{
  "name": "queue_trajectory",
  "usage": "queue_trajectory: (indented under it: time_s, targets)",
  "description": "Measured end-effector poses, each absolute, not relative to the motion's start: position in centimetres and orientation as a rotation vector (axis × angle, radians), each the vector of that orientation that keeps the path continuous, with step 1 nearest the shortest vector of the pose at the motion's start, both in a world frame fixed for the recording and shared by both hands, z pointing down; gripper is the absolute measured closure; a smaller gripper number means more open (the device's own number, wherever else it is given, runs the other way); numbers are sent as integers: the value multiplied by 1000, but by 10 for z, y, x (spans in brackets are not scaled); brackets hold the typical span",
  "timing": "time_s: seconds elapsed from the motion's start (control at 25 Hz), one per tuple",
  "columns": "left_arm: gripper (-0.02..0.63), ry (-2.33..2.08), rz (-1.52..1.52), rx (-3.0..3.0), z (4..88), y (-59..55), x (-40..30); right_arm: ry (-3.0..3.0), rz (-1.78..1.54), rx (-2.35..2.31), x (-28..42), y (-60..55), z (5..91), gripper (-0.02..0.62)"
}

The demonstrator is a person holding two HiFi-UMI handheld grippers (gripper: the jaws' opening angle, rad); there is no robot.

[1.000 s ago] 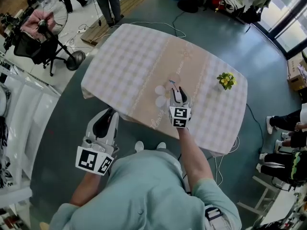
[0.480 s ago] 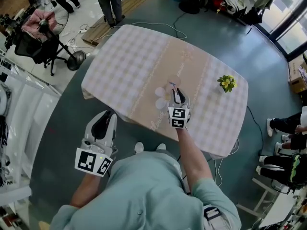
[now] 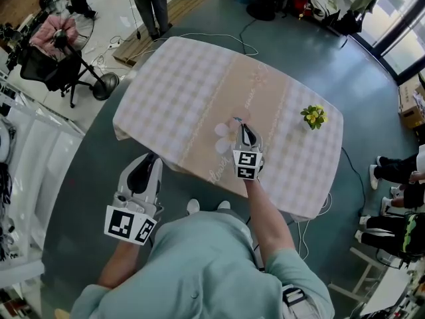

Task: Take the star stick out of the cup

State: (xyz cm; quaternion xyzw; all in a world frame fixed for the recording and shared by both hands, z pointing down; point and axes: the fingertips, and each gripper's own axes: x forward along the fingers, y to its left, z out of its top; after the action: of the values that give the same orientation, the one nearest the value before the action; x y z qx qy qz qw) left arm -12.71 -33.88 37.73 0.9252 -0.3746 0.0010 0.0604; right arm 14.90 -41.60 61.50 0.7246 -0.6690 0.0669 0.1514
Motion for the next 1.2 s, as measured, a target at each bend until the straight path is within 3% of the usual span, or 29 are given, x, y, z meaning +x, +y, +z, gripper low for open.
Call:
queue_trajectory:
  time_s: [1.2]
  targets:
    - [555, -1003, -36, 2825, 383, -341, -108, -1936, 56, 2173, 160, -387, 538, 583]
